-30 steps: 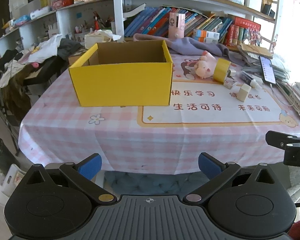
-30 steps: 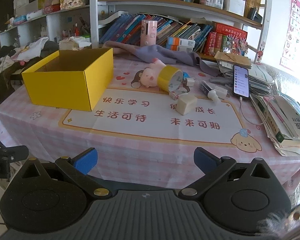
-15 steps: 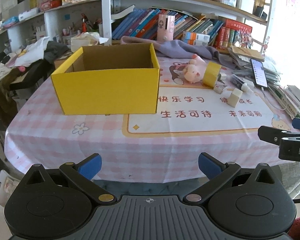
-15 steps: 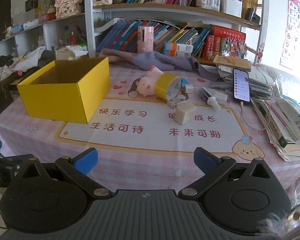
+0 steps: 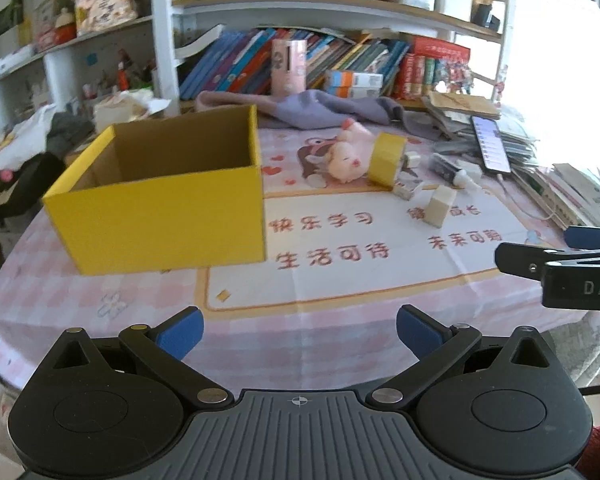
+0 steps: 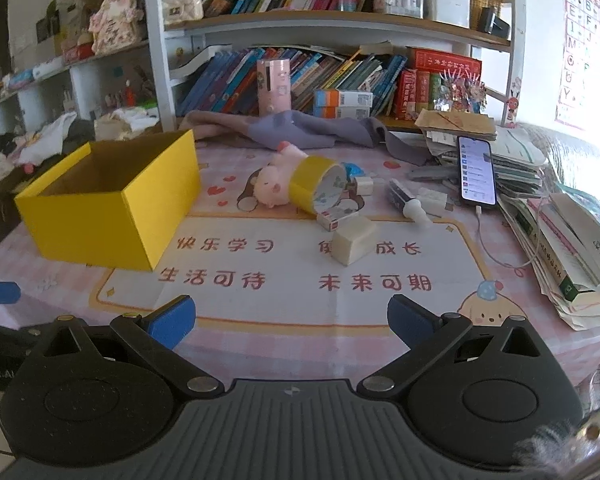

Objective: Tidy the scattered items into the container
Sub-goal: 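Move both tools toward the scattered items beside the pig toy, then grasp the white eraser block with the left tool while the right tool grasps the white glue tube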

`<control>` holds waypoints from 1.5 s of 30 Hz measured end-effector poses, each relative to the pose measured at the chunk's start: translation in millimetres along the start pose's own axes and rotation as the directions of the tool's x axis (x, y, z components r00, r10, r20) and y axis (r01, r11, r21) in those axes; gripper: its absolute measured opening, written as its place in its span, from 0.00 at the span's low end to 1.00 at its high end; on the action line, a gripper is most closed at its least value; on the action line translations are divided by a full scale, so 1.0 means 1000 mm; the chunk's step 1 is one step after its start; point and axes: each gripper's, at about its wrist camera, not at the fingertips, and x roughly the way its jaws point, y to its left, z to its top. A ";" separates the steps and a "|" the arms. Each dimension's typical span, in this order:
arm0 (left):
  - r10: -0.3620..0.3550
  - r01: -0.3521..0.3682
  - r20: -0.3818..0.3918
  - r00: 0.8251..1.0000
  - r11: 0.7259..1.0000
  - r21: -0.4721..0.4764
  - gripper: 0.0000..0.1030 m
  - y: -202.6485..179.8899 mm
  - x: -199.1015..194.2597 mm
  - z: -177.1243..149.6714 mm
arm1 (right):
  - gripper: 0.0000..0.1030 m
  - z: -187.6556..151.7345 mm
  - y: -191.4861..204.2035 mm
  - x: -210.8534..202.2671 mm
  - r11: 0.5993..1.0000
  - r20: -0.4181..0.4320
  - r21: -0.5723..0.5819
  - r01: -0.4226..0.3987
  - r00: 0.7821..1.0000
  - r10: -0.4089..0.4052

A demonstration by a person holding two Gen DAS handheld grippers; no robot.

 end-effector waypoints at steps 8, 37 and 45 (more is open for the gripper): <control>-0.049 0.048 0.017 0.999 0.998 0.032 1.00 -0.023 0.020 0.017 | 1.00 0.011 -0.023 0.010 1.000 0.022 0.011 0.013 1.000 -0.013; -0.059 0.060 -0.032 0.998 0.996 0.060 1.00 -0.132 0.126 0.101 | 0.70 0.083 -0.150 0.119 0.994 -0.075 -0.073 -0.085 0.994 0.080; -0.066 0.073 -0.071 0.995 0.992 0.101 0.99 -0.156 0.169 0.118 | 0.54 0.097 -0.169 0.166 0.987 -0.132 -0.116 -0.111 0.987 0.095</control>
